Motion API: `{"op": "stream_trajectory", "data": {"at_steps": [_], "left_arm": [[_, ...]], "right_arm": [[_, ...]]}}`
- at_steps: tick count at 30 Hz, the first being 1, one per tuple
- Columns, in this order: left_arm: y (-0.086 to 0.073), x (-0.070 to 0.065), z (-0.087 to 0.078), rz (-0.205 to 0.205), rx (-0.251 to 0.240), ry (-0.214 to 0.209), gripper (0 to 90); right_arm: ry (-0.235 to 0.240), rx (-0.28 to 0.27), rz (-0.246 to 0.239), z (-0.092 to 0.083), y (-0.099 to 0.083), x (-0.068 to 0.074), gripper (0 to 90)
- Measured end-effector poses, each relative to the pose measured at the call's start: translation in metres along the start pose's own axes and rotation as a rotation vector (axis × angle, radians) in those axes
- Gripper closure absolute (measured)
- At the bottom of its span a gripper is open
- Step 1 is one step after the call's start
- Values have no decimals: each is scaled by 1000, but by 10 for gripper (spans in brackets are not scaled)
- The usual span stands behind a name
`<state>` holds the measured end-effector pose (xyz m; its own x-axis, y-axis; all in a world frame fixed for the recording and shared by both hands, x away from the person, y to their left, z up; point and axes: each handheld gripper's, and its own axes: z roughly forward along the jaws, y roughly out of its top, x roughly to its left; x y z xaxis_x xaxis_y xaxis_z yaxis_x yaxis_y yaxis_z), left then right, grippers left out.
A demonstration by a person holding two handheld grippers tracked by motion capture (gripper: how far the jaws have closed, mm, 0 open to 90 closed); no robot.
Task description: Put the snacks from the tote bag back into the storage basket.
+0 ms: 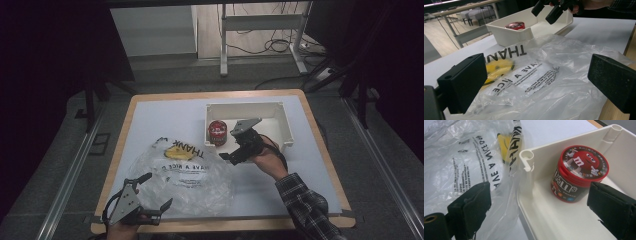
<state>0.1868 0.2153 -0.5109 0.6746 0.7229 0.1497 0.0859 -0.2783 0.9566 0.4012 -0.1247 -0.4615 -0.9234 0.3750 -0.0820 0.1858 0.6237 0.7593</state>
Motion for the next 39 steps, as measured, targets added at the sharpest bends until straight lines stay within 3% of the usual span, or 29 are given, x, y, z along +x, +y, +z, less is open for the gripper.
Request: {"op": "stream_trajectory", "data": {"at_steps": [15, 27, 39], "left_arm": [[0, 0, 0, 0, 1, 2, 24], [0, 0, 0, -5, -4, 2, 24], [0, 0, 0, -3, -3, 4, 24]], "right_arm": [[-7, -43, 19, -20, -9, 10, 57], [-10, -39, 25, -27, -18, 14, 57], [-21, -87, 38, -42, -25, 18, 56]]}}
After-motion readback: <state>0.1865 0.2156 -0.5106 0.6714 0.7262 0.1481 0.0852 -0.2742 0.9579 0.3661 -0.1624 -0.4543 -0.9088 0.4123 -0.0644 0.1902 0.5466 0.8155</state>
